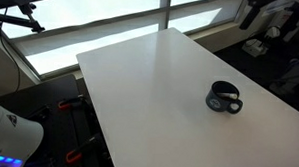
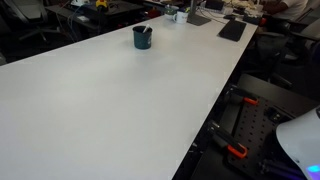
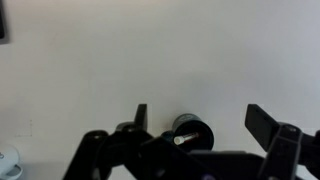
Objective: Remove the marker from the cup
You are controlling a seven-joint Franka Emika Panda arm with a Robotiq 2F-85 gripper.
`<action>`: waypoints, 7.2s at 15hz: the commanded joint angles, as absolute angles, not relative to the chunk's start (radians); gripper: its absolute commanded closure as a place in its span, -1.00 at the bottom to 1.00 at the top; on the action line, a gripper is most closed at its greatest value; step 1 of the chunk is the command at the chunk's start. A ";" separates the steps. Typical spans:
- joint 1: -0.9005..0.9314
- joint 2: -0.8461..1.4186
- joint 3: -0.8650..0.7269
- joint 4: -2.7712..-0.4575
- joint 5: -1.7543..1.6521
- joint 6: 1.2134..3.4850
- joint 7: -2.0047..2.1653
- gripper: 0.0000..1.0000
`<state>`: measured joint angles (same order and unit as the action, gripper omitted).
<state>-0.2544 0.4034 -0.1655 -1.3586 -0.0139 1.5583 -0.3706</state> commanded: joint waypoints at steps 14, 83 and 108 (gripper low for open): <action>-0.300 0.559 -0.145 -1.167 0.002 1.452 -0.342 -1.00; -0.439 1.206 -0.015 -0.434 0.067 1.284 -0.354 -1.00; -0.496 1.278 0.141 -0.467 0.149 1.487 -0.476 -1.00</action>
<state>-0.4858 1.2972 0.1279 -0.4285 0.1379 1.4897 -0.4647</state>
